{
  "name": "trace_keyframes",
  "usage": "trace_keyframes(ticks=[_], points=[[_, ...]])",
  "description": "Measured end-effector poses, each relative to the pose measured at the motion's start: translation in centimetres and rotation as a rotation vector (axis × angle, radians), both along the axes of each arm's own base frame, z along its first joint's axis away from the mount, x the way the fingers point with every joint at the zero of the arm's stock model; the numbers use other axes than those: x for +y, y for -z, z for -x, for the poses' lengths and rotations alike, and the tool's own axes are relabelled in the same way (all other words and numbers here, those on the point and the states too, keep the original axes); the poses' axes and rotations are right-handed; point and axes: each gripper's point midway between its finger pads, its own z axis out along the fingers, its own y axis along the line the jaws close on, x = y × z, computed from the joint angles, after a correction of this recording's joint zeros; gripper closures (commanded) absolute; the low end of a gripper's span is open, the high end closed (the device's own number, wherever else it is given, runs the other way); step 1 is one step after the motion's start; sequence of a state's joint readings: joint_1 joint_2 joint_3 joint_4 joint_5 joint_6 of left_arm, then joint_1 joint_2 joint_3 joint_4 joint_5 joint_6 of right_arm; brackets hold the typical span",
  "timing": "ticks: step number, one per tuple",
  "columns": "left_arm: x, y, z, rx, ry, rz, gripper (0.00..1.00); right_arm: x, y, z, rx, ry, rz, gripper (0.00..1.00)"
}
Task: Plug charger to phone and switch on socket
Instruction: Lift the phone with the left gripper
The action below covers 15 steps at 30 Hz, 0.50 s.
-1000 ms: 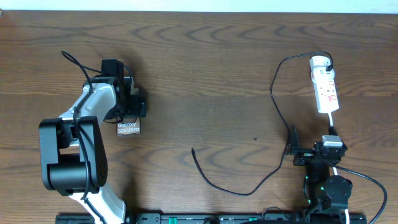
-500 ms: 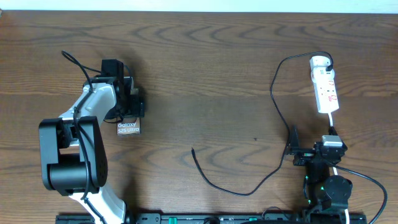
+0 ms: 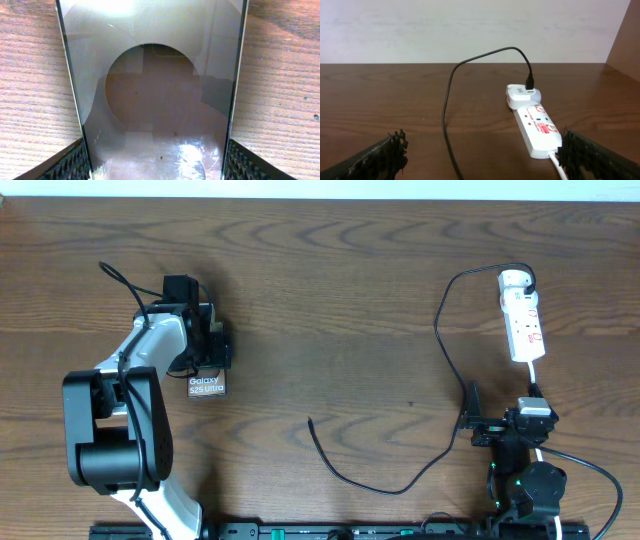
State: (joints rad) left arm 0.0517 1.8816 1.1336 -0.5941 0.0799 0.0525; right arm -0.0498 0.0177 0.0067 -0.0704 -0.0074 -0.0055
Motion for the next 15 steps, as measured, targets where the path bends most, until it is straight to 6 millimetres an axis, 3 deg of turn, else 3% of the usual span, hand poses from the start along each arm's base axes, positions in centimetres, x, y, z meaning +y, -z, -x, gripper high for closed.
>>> trace_keyframes(ticks=[15], points=[[0.00, 0.00, 0.00, 0.000, 0.000, 0.000, 0.47, 0.00, 0.01, 0.00, 0.000, 0.000, 0.000, 0.01]])
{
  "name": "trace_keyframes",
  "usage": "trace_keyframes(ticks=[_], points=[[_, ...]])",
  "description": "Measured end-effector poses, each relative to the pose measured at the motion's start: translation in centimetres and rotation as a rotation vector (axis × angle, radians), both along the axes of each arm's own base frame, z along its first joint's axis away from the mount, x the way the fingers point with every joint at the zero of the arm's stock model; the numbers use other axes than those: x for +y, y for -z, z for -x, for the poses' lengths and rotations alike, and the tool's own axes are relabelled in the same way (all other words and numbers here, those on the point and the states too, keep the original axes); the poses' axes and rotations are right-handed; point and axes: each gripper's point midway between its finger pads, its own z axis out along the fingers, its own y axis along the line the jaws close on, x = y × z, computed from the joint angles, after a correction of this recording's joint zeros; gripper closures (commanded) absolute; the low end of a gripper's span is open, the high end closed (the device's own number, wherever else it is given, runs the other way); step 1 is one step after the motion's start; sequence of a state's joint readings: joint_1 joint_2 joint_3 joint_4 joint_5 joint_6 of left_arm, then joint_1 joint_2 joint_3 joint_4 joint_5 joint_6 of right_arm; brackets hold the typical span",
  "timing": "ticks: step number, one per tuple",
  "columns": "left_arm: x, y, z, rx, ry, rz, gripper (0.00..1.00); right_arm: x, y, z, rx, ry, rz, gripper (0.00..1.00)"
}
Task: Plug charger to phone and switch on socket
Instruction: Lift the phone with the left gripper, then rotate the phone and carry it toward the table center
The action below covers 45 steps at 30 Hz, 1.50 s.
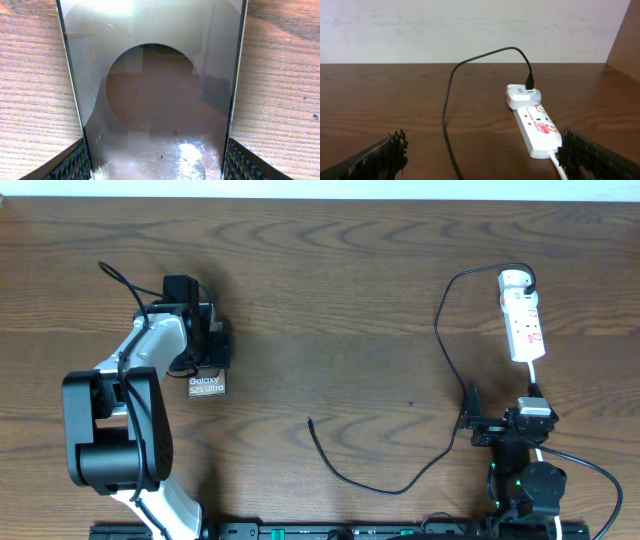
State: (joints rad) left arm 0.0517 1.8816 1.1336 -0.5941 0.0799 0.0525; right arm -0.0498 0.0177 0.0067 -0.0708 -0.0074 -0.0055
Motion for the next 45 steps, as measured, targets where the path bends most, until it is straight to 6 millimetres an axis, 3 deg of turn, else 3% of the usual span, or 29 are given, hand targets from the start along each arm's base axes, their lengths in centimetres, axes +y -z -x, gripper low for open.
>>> trace_keyframes(ticks=[4, 13, 16, 32, 36, 45], points=[[0.0, 0.0, 0.0, 0.000, 0.000, 0.000, 0.52, 0.0, 0.0, 0.0, 0.000, 0.000, 0.000, 0.01], [0.0, 0.0, 0.0, 0.000, 0.000, 0.000, 0.77, 0.0, 0.0, 0.0, 0.000, 0.000, 0.000, 0.01], [0.0, 0.0, 0.0, 0.000, 0.000, 0.000, 0.93, 0.0, 0.0, 0.0, 0.000, 0.000, 0.000, 0.01], [-0.1, -0.5, 0.3, 0.011, 0.001, 0.005, 0.93, 0.0, 0.0, 0.0, 0.000, 0.000, 0.000, 0.01], [-0.2, -2.5, -0.3, -0.047, 0.002, 0.008, 0.93, 0.0, 0.0, 0.0, 0.000, 0.000, 0.000, 0.01], [-1.2, -9.5, -1.0, -0.228, 0.010, 0.060, 0.93, 0.0, 0.0, 0.0, 0.000, 0.000, 0.000, 0.01]])
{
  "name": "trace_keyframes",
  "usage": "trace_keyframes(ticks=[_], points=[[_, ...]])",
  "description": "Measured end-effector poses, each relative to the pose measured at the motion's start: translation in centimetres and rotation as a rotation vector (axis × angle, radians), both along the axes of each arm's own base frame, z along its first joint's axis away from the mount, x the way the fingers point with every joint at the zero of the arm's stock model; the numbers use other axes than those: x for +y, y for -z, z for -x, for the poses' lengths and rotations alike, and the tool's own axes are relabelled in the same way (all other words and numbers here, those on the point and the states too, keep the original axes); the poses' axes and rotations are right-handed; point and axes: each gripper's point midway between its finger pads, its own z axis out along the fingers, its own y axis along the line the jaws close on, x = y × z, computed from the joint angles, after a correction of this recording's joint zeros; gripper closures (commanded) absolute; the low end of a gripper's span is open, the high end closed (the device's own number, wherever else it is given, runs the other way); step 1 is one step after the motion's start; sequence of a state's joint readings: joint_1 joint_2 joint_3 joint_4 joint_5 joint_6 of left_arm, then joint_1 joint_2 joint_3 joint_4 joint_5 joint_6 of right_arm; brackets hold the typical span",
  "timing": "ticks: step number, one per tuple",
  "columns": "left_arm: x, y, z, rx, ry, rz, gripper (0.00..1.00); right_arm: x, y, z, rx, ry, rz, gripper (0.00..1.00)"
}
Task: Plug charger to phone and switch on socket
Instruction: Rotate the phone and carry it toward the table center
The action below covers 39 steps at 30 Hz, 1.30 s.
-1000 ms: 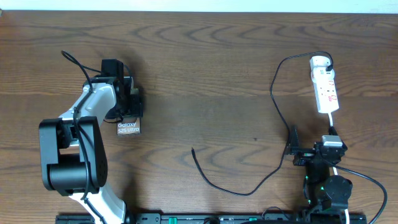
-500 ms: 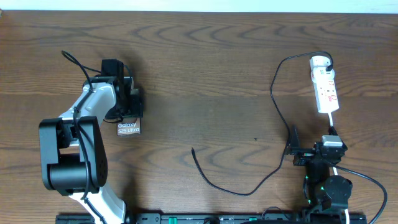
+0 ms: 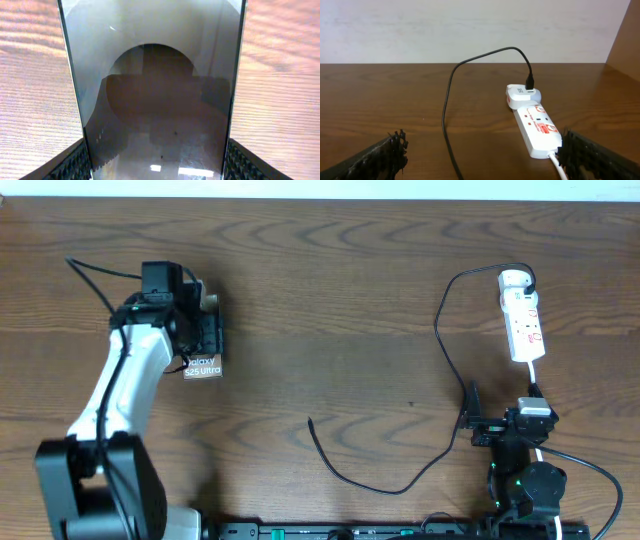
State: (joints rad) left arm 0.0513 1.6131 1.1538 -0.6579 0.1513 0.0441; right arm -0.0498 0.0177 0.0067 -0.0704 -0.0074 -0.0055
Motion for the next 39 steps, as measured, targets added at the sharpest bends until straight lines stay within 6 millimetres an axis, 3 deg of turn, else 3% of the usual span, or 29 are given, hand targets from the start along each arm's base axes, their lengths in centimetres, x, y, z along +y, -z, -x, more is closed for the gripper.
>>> trace_keyframes(ticks=[9, 25, 33, 39], points=[[-2.3, -1.3, 2.1, 0.057, -0.083, 0.174, 0.93, 0.0, 0.0, 0.0, 0.000, 0.000, 0.000, 0.01], [-10.2, -5.1, 3.3, 0.319, -0.443, 0.833, 0.93, 0.0, 0.0, 0.0, 0.000, 0.000, 0.000, 0.01], [-12.2, -7.2, 3.8, 0.517, -0.642, 1.044, 0.93, 0.0, 0.0, 0.0, 0.000, 0.000, 0.000, 0.01], [-12.7, -7.9, 3.8, 0.575, -0.684, 1.104, 0.93, 0.0, 0.0, 0.0, 0.000, 0.000, 0.000, 0.01]])
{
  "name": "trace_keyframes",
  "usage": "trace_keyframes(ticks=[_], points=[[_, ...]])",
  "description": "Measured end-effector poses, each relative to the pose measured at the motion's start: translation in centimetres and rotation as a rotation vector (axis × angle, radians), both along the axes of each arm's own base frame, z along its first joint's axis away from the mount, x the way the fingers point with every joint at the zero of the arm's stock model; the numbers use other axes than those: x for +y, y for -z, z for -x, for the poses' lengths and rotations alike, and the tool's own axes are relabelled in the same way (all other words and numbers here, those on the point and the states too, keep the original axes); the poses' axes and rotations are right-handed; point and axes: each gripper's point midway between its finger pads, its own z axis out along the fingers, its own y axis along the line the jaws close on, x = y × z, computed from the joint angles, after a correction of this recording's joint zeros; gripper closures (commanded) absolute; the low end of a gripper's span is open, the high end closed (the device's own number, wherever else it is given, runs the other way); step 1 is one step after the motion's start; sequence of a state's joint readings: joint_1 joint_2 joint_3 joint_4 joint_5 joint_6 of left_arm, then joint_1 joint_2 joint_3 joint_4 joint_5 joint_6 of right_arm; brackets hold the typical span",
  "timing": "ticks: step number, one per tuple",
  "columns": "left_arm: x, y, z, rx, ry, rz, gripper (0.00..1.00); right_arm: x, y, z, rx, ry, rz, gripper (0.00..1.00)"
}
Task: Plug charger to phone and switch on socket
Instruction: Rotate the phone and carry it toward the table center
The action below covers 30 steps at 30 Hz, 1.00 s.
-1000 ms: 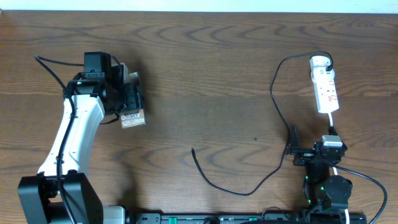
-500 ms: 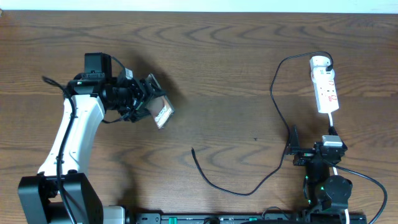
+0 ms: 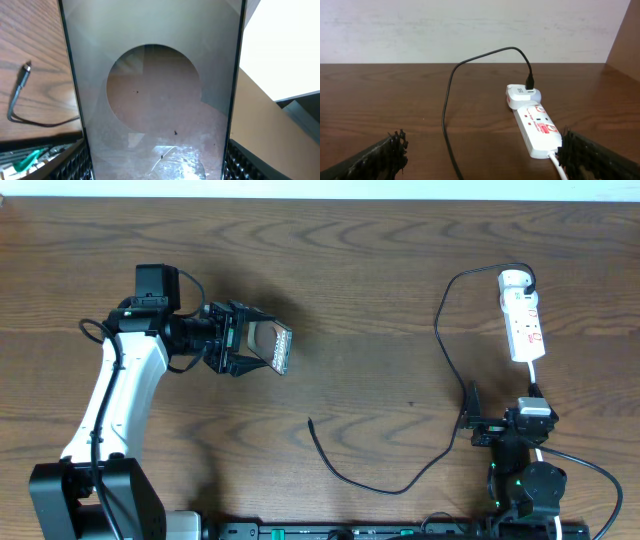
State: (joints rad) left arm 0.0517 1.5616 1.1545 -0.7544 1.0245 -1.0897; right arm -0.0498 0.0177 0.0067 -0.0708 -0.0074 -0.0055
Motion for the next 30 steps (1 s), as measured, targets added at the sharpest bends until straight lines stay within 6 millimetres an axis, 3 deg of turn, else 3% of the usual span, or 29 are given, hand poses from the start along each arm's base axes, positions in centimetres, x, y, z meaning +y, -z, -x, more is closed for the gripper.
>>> trace_keyframes(ticks=[14, 30], points=[[-0.1, -0.1, 0.0, 0.006, -0.002, 0.011, 0.93, 0.0, 0.0, 0.0, 0.000, 0.000, 0.000, 0.01], [2.7, 2.8, -0.9, -0.010, -0.059, -0.225, 0.93, -0.1, 0.0, 0.0, 0.001, 0.004, 0.013, 0.01]])
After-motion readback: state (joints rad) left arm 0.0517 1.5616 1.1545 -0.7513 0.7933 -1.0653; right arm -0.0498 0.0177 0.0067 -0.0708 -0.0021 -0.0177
